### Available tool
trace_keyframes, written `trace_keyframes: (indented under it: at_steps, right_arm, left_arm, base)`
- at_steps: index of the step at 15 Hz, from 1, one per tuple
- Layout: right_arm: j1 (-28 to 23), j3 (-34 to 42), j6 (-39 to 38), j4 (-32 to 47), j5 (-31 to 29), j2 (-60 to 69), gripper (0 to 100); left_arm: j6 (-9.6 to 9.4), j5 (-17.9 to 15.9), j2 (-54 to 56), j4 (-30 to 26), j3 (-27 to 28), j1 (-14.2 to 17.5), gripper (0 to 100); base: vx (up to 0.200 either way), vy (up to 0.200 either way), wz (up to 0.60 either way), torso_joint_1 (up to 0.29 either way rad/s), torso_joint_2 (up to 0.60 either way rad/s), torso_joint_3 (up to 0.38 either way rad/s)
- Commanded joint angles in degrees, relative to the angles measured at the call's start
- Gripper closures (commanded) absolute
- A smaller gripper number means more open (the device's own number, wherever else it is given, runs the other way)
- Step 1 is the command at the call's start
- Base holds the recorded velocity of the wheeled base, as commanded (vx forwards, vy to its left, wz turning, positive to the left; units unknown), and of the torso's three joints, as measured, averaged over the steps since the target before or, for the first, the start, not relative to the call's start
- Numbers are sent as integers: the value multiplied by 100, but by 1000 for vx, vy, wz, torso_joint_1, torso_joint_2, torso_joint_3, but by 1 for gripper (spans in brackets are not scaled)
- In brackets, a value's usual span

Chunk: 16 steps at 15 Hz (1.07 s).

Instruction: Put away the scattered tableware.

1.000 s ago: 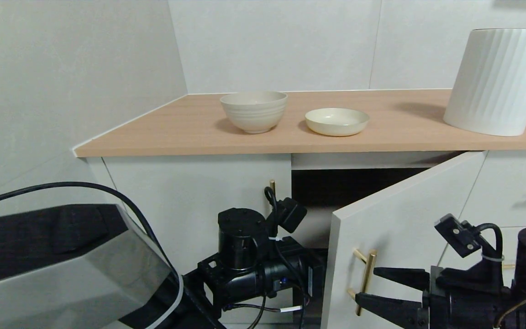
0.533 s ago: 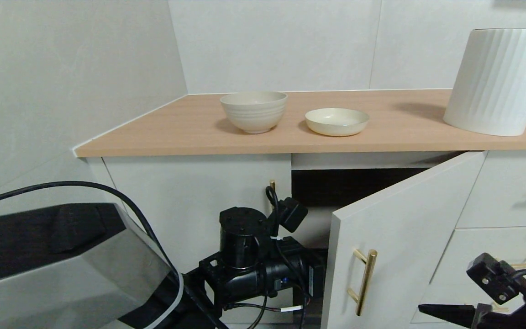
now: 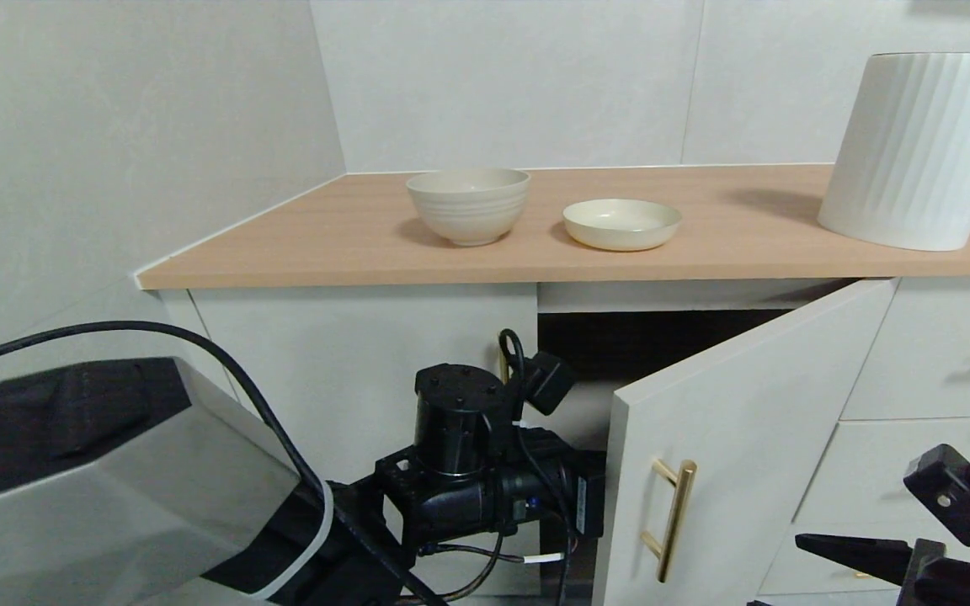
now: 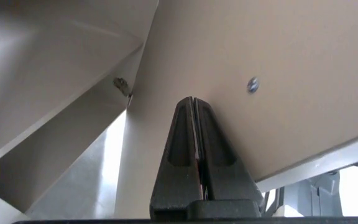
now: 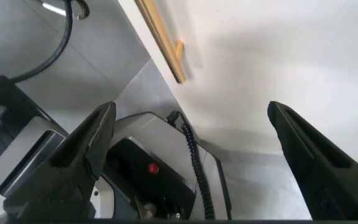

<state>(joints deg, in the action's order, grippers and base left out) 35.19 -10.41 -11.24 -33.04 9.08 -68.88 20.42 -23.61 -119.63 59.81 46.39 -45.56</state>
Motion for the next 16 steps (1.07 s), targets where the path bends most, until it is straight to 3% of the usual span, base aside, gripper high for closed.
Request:
trace_keyframes:
  at_steps: [1, 4, 8, 16]
  right_arm:
    - [14, -58, -1, 96, 41, 120, 0]
    - [49, -93, -1, 175, 50, 129, 0]
    - [58, -84, -1, 175, 50, 129, 0]
    - [58, -84, -10, 175, 129, 103, 0]
  left_arm:
    - [6, 23, 62, 5, -7, -6, 100]
    - [6, 32, 10, 5, 64, -15, 100]
    - [6, 50, -201, -57, 362, -15, 100]
    - [15, 243, -421, -848, 1268, -59, 100]
  base:
    - [-200, 0, 0, 12, 2, -2]
    - [-200, 0, 0, 2, 1, 4]
    - [0, 0, 0, 0, 0, 0]
    - [-25, 0, 0, 0, 1, 0]
